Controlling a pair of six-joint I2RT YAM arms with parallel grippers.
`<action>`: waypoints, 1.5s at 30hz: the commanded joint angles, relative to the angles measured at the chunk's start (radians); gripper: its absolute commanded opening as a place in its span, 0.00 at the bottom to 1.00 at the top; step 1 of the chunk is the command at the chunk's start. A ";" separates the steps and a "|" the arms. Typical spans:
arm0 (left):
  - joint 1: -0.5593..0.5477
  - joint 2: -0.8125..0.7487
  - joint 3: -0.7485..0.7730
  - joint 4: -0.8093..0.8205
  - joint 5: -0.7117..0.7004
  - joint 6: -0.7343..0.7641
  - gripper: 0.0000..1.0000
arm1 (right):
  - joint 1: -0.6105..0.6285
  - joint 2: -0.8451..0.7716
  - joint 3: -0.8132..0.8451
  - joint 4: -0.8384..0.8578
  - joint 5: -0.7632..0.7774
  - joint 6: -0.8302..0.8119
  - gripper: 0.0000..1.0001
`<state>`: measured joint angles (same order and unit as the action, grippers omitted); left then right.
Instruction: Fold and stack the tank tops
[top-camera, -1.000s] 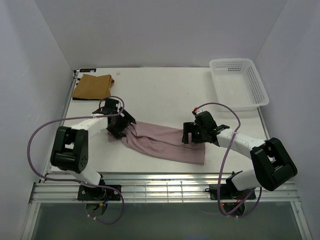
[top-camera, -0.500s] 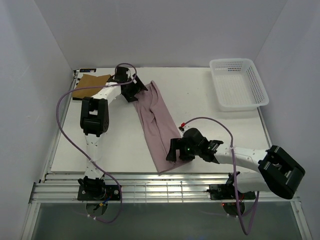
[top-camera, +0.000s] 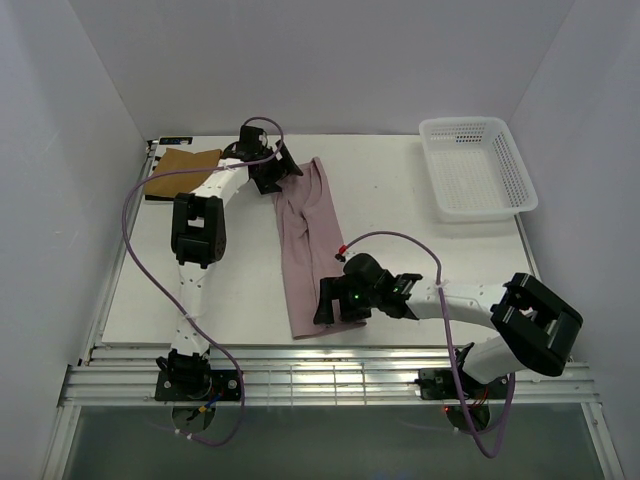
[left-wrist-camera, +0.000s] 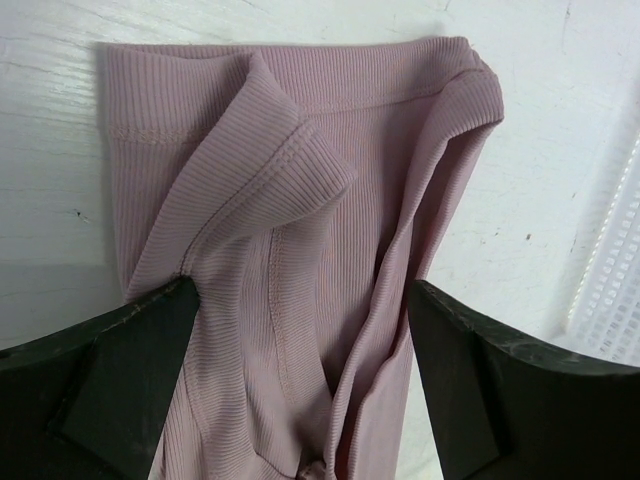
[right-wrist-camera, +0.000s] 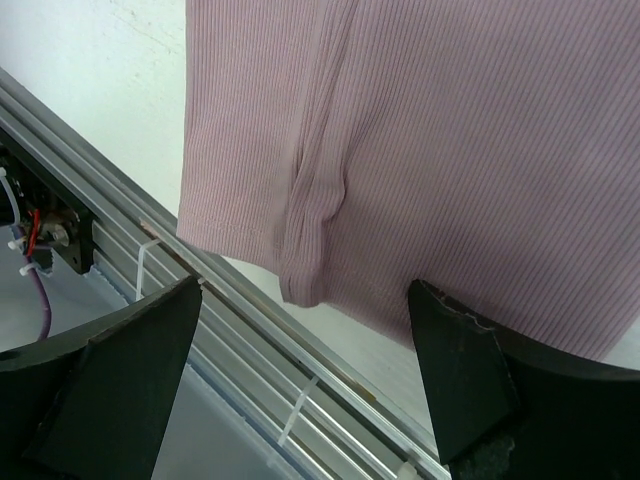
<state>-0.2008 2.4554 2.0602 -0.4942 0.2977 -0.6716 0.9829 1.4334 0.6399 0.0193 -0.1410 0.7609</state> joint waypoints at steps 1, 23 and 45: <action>-0.009 0.025 -0.003 -0.067 -0.049 0.073 0.98 | 0.014 -0.014 0.062 -0.064 -0.005 -0.003 0.90; -0.156 -0.842 -0.580 -0.169 -0.201 -0.002 0.98 | -0.185 -0.327 0.032 -0.346 0.089 -0.190 0.90; -0.491 -1.354 -1.660 0.192 -0.032 -0.442 0.92 | -0.247 -0.203 -0.135 -0.171 -0.149 -0.233 0.95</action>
<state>-0.6582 1.0836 0.4183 -0.3672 0.2775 -1.0588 0.7395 1.2110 0.5194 -0.2165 -0.2489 0.5358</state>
